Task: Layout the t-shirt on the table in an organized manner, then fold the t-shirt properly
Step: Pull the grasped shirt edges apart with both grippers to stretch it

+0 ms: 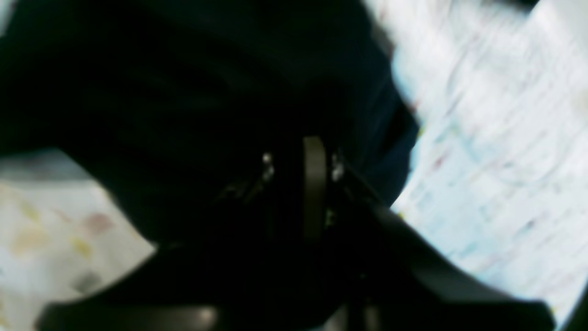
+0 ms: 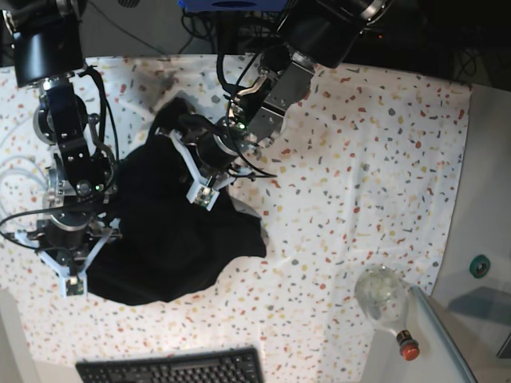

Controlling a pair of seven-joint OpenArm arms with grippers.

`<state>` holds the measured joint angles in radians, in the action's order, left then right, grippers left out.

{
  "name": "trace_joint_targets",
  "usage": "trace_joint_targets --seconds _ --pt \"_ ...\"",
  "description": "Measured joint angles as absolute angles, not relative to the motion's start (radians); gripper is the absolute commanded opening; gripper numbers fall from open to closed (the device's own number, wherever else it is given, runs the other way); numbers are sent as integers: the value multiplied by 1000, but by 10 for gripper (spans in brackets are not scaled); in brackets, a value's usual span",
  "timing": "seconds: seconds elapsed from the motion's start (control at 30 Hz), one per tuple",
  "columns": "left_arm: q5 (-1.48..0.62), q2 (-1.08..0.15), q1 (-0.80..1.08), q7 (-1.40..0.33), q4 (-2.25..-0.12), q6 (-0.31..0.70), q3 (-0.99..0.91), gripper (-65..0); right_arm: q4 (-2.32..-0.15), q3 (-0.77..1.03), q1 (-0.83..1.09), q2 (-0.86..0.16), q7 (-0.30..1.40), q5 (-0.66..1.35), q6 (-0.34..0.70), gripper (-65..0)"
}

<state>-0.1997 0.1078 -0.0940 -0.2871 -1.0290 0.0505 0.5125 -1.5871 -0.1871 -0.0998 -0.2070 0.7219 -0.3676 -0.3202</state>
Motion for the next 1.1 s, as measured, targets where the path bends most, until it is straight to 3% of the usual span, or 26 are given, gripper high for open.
trace_joint_targets --seconds 0.2,0.4,0.57,0.77,0.93,0.97,1.03,1.1 --pt "-217 34 -82 -251 -1033 28 465 -650 -1512 -187 -142 -242 716 -370 -314 -650" --pt "-207 -123 -47 -248 -1105 12 224 -650 -1514 -199 -120 -202 723 -359 -313 -650" --pt "-187 -183 -49 -332 -1161 -31 103 -650 -1517 -190 -136 -196 722 -369 -313 -650" --pt "-213 -133 -65 -508 -1429 -2 108 -650 -1509 -187 -44 -196 748 -364 -313 -650" --pt "-306 -144 72 -672 -1657 -23 94 -650 -1470 -187 -46 -195 702 -366 -314 -650" --pt "-346 -145 104 -683 -1692 -16 96 -579 -1468 -187 -52 -195 704 -365 -314 -650" --pt "-408 -155 162 -682 -1742 1 105 -372 -1468 -187 -66 -199 710 -364 -313 -650" --pt "-438 -191 226 -673 -1777 -5 102 -242 -1468 -140 -78 -195 707 -356 -303 -650"
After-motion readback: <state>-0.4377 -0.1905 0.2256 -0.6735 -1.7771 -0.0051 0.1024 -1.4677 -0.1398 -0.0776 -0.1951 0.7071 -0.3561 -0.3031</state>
